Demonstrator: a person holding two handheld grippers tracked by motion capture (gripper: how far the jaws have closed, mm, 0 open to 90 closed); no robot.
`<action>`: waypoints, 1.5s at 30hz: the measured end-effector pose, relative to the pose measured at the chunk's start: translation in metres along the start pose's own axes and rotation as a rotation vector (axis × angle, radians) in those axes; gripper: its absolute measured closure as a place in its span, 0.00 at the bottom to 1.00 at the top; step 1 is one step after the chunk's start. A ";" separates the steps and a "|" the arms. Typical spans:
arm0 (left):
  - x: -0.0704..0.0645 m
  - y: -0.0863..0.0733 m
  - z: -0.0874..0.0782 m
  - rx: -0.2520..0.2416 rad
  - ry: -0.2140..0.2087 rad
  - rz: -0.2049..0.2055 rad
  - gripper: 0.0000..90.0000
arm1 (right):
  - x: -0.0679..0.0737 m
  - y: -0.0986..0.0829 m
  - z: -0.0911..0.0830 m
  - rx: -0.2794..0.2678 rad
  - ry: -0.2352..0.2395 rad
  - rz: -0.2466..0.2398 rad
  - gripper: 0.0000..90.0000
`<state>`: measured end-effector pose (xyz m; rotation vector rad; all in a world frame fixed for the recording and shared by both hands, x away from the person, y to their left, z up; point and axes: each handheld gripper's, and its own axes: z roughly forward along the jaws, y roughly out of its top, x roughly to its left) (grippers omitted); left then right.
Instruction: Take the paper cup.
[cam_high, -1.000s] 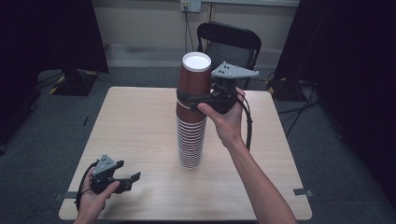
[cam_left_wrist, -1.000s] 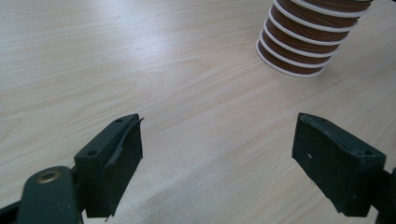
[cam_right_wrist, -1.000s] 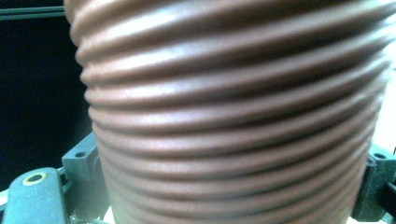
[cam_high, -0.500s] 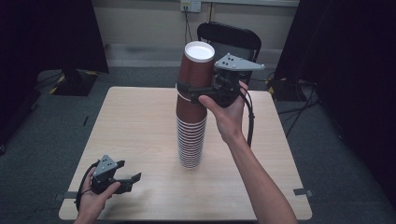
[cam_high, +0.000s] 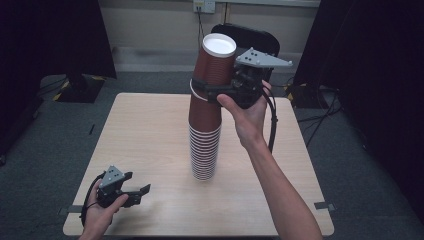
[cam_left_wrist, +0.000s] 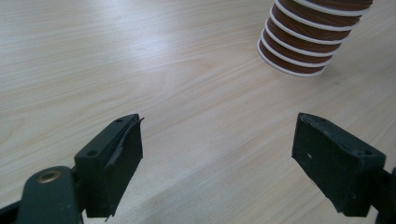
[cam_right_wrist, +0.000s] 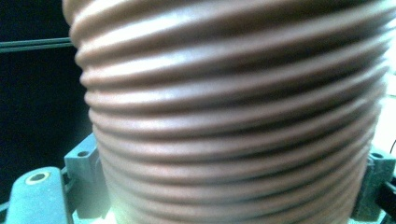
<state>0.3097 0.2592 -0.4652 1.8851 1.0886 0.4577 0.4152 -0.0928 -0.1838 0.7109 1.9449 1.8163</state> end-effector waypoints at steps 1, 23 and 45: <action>0.000 0.000 0.000 0.001 0.002 0.003 0.18 | 0.000 0.001 -0.001 -0.005 -0.002 0.001 0.13; -0.002 0.000 0.001 -0.001 0.002 0.001 0.18 | -0.023 0.004 -0.034 -0.019 -0.086 0.025 0.14; -0.002 0.001 -0.002 -0.032 -0.012 0.024 0.18 | -0.046 -0.025 -0.070 0.036 -0.171 0.072 0.14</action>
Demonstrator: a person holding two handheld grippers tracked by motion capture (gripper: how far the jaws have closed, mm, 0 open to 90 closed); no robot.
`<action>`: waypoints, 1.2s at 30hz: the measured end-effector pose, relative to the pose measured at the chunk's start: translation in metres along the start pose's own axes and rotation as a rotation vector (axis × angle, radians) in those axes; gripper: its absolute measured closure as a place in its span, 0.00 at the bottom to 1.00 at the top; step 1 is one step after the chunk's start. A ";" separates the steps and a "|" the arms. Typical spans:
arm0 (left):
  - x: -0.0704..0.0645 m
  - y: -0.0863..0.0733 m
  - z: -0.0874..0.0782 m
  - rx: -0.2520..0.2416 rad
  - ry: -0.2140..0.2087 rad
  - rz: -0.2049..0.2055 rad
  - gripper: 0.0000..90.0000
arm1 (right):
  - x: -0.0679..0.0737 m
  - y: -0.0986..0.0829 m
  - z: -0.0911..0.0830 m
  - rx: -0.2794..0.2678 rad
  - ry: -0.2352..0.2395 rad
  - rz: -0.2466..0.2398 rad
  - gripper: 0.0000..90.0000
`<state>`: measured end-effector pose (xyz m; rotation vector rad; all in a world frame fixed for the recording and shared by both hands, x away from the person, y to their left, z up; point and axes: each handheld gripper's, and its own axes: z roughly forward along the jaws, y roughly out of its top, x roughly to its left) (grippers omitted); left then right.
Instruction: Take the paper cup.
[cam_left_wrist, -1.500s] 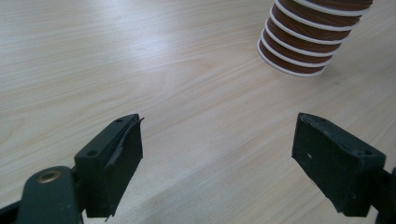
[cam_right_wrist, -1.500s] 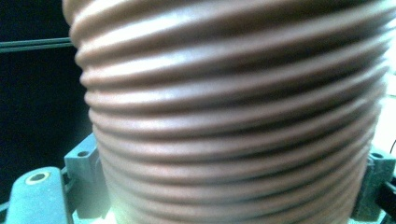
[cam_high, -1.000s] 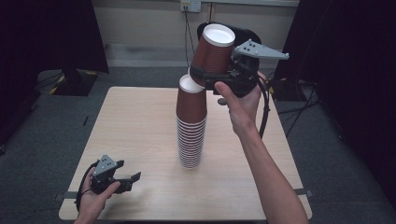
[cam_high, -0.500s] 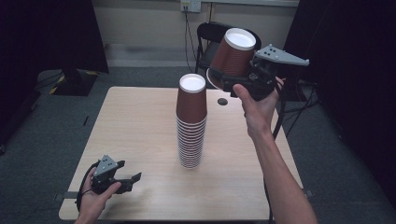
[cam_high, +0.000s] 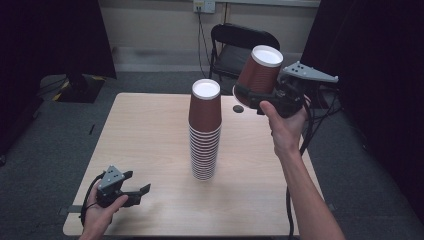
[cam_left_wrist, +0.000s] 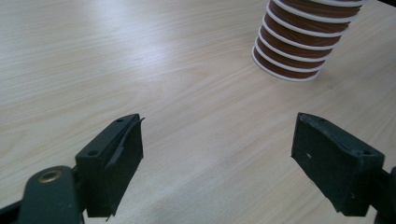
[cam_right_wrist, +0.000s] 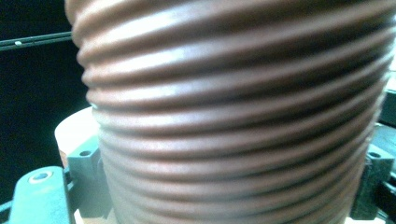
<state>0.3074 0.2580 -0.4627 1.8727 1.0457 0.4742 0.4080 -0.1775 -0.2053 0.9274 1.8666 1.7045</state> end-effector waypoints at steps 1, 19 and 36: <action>-0.001 0.000 0.001 -0.004 -0.003 0.004 0.18 | 0.000 -0.006 -0.002 0.011 -0.005 0.001 0.14; -0.016 0.006 0.005 -0.028 -0.061 0.088 0.18 | -0.007 -0.073 -0.021 0.109 -0.013 0.082 0.14; -0.030 0.013 0.009 -0.074 -0.068 0.131 0.19 | -0.001 -0.134 -0.021 0.190 0.035 0.183 0.14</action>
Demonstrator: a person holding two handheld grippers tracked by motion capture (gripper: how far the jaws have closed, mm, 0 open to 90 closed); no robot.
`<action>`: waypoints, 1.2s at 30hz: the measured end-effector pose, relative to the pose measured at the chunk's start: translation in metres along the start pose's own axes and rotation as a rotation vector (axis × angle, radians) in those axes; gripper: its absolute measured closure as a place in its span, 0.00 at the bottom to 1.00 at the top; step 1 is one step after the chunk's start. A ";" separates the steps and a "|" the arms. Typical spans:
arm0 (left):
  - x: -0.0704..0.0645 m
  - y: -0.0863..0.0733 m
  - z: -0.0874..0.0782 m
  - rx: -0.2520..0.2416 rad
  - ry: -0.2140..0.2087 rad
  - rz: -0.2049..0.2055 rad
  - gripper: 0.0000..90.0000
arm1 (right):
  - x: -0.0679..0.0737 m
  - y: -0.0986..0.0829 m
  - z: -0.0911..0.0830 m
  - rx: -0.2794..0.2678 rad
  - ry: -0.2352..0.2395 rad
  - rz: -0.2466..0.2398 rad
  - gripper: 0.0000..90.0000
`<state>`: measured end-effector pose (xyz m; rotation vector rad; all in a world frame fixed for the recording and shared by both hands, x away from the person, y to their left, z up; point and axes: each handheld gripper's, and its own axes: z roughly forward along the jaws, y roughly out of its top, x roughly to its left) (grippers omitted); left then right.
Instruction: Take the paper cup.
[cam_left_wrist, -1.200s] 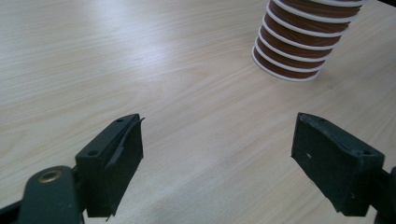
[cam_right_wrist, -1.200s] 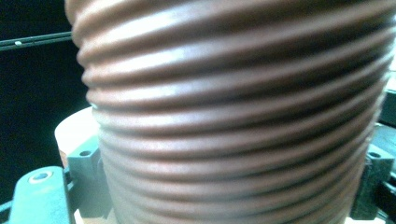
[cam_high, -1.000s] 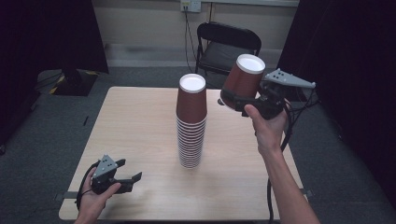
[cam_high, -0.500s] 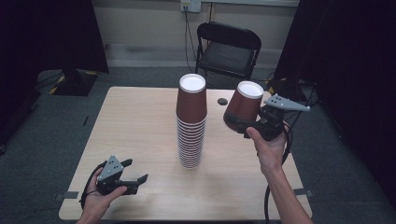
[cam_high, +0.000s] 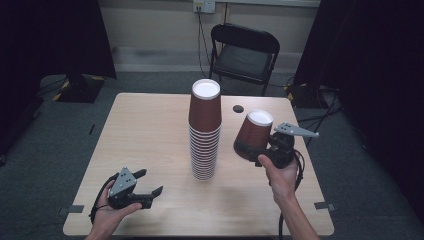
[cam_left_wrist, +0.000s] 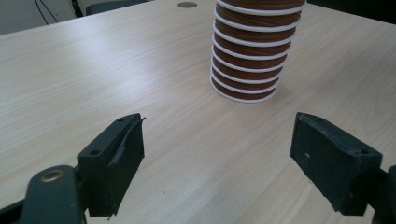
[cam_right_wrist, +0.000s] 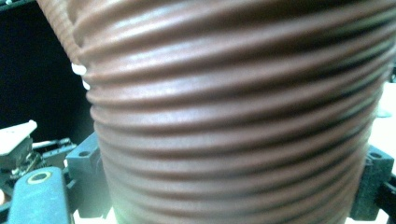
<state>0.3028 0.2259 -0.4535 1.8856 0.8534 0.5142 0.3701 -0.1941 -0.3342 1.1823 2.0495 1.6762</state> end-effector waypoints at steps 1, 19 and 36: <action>0.000 0.000 0.000 -0.005 -0.003 0.002 0.19 | 0.000 -0.006 0.002 0.013 0.006 0.007 0.14; -0.031 0.038 0.030 -0.152 -0.121 0.015 0.24 | 0.004 -0.046 0.003 0.027 0.032 0.102 0.14; -0.066 0.062 0.066 -0.192 -0.263 -0.013 0.30 | 0.027 -0.063 0.020 0.028 0.118 0.169 0.14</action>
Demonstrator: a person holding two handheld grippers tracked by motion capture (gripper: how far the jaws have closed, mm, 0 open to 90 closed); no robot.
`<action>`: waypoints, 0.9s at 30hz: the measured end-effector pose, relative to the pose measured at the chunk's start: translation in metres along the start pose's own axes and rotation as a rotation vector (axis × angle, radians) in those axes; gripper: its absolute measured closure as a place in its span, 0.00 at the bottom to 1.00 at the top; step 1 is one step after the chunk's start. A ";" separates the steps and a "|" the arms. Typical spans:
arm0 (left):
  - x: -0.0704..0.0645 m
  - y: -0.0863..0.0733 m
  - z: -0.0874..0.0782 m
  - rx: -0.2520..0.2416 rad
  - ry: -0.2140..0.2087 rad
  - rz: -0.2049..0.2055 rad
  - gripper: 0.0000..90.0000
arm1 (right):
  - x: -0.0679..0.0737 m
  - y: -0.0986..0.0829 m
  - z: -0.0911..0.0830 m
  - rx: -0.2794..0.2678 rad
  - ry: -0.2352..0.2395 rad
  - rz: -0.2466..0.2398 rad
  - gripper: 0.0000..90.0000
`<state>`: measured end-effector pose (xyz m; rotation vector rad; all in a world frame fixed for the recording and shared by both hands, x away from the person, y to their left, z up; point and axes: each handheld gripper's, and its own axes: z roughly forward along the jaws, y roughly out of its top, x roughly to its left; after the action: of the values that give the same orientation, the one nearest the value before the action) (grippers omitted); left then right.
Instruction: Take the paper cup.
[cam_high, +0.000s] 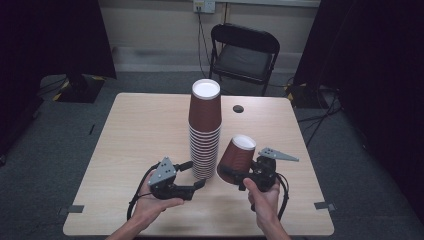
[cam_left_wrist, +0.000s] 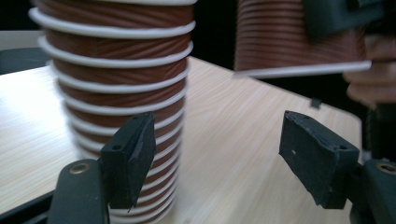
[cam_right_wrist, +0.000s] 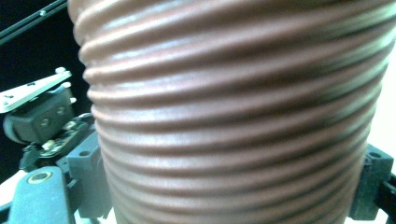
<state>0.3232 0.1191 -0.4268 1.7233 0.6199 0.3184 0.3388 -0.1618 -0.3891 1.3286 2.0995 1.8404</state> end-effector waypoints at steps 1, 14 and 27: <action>-0.002 0.000 0.002 -0.003 -0.003 0.008 0.30 | 0.003 -0.001 0.002 -0.003 0.011 0.015 0.14; -0.024 0.001 0.019 -0.173 0.029 0.141 0.62 | 0.024 -0.004 0.002 -0.002 0.097 0.058 0.14; -0.030 -0.001 0.016 -0.267 0.080 0.183 0.75 | 0.037 -0.014 0.018 0.037 0.167 0.132 0.15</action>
<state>0.3067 0.0896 -0.4285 1.5174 0.4548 0.5758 0.3176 -0.1239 -0.3877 1.3993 2.1839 2.0405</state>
